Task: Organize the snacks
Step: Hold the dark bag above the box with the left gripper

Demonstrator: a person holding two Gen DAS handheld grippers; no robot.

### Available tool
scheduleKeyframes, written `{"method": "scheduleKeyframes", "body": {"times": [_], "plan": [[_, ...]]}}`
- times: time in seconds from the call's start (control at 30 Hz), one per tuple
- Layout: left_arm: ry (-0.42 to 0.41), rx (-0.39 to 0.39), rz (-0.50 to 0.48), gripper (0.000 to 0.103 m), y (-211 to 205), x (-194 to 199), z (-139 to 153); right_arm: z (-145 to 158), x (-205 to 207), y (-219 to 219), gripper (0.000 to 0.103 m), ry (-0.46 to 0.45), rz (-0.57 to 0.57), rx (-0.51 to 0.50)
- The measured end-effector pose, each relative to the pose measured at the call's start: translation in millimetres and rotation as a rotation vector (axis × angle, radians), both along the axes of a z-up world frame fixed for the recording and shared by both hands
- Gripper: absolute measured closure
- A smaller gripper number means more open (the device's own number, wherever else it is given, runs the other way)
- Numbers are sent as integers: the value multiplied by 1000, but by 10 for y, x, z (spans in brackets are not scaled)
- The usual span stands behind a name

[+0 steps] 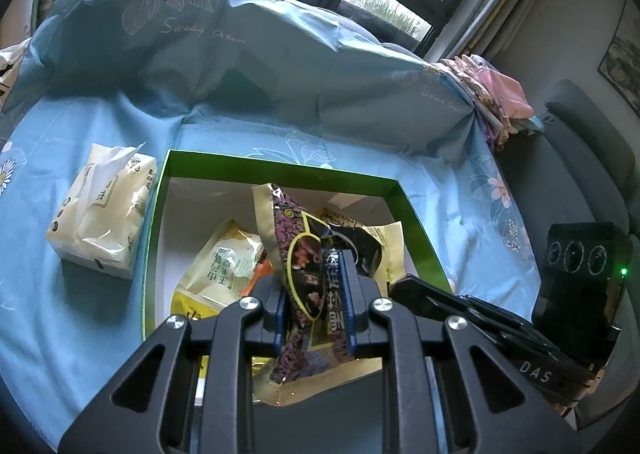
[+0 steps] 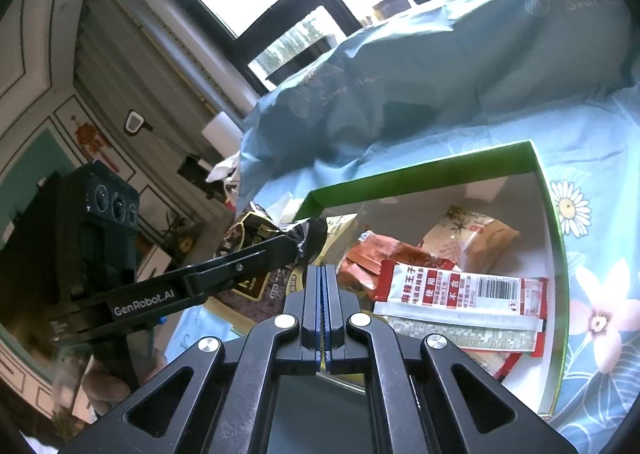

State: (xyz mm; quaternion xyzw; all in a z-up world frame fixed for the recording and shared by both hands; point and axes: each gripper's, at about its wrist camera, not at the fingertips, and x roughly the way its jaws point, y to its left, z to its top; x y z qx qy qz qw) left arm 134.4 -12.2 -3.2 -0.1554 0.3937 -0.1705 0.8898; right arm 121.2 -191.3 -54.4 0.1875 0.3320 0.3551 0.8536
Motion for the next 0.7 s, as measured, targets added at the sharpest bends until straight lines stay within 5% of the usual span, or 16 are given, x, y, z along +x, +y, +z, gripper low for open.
{"method": "scheduleKeyframes", "body": {"times": [0.7], "plan": [[-13,-13,-6,83,-35,36,-13,3,17,-10,101,-2,0,-2]]}}
